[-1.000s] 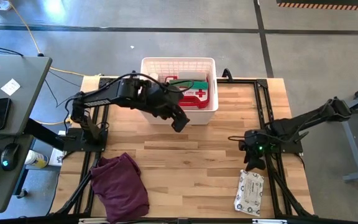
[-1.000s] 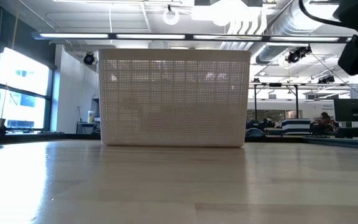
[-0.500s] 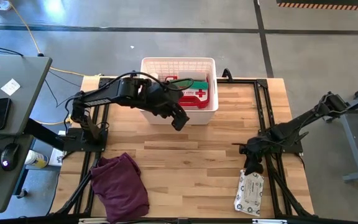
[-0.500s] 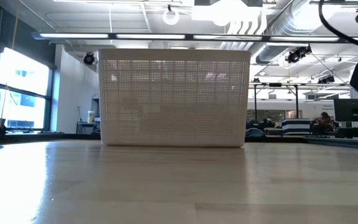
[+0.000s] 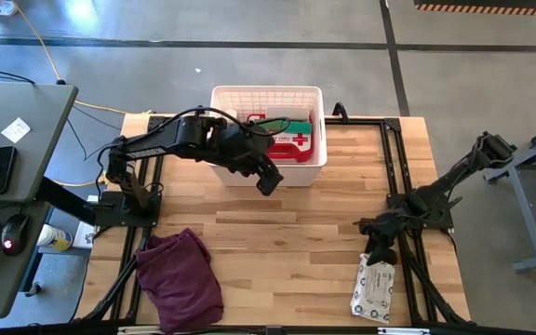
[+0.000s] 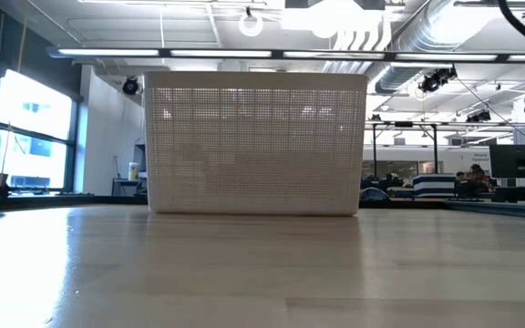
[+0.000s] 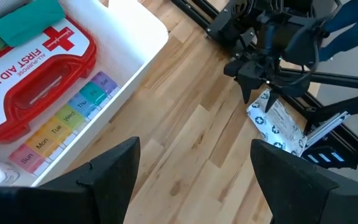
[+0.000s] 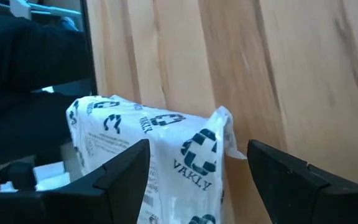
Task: Pick & place medical supplies in basket/bin
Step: Put the mailer bag into the white bin
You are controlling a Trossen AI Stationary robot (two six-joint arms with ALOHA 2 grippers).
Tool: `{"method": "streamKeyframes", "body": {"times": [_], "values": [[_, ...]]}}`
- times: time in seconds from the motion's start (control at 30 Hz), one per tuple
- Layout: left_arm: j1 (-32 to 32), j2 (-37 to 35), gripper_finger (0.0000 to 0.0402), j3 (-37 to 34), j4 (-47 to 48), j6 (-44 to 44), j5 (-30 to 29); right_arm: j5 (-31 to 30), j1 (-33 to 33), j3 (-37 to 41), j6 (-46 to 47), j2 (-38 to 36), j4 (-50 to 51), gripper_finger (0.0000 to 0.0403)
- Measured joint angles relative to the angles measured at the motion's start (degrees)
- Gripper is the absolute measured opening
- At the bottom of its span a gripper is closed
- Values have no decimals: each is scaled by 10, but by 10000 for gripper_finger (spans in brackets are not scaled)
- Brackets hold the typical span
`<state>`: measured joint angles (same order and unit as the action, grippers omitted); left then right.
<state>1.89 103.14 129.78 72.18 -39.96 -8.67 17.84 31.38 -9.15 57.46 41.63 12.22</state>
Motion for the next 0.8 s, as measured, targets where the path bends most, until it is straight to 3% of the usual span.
{"method": "streamKeyframes", "body": {"times": [0.2, 0.37, 0.63, 0.8], "values": [[0, 0, 336, 0, 0, 7, 0, -35, 19, 0, -7, 0, 1, 257], [0, 0, 336, 0, 0, 7, 0, -33, 22, 0, -5, 0, 1, 223], [0, 0, 336, 0, 0, 7, 0, -21, 22, 0, -23, 0, 2, 116], [0, 0, 336, 0, 0, 11, -9, -12, 22, -1, -31, 0, 0, 17]]}}
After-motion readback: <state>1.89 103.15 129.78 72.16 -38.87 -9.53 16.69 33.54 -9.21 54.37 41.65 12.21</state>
